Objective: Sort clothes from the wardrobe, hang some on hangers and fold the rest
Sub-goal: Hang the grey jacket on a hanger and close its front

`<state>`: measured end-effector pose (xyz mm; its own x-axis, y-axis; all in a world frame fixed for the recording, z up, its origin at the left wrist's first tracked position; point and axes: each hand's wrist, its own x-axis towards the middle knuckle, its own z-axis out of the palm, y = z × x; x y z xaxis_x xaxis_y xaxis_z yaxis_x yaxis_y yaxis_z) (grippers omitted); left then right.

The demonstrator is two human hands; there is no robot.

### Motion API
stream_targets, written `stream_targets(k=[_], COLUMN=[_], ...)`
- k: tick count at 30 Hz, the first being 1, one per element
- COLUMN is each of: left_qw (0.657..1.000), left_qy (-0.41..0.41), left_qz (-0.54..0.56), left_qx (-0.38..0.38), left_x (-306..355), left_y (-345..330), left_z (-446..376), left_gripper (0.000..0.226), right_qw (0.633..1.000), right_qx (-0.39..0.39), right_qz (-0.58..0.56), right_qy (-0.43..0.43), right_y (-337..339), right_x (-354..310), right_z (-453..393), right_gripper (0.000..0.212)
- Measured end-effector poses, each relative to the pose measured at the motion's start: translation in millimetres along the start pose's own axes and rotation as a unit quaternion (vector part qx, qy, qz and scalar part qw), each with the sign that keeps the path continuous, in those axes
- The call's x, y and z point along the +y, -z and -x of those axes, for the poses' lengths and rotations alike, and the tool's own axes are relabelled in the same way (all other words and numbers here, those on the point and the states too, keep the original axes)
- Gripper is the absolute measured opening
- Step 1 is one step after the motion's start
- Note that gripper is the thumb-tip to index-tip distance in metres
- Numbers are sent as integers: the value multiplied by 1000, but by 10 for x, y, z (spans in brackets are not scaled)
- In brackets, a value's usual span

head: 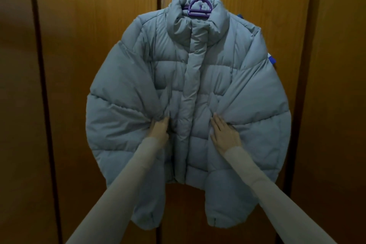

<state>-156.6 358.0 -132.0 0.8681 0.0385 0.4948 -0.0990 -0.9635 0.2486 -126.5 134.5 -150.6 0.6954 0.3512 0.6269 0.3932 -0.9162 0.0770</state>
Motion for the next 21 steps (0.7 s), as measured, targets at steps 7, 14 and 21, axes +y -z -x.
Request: stream_targets(k=[7, 14, 21], left_qw=[993, 990, 986], left_qy=[-96, -118, -136], left_qz=[-54, -59, -78], left_qx=[-36, -41, -52], left_x=[-491, -611, -701], left_y=[-245, -422, -584], left_z=[106, -53, -144], left_gripper=[59, 77, 85], right_qw=[999, 996, 993], right_qx=[10, -12, 11], right_qz=[33, 47, 88], right_qy=[-34, -69, -74], right_y=[-275, -452, -548], right_x=[22, -10, -41], right_z=[64, -56, -161], right_gripper=[56, 62, 63])
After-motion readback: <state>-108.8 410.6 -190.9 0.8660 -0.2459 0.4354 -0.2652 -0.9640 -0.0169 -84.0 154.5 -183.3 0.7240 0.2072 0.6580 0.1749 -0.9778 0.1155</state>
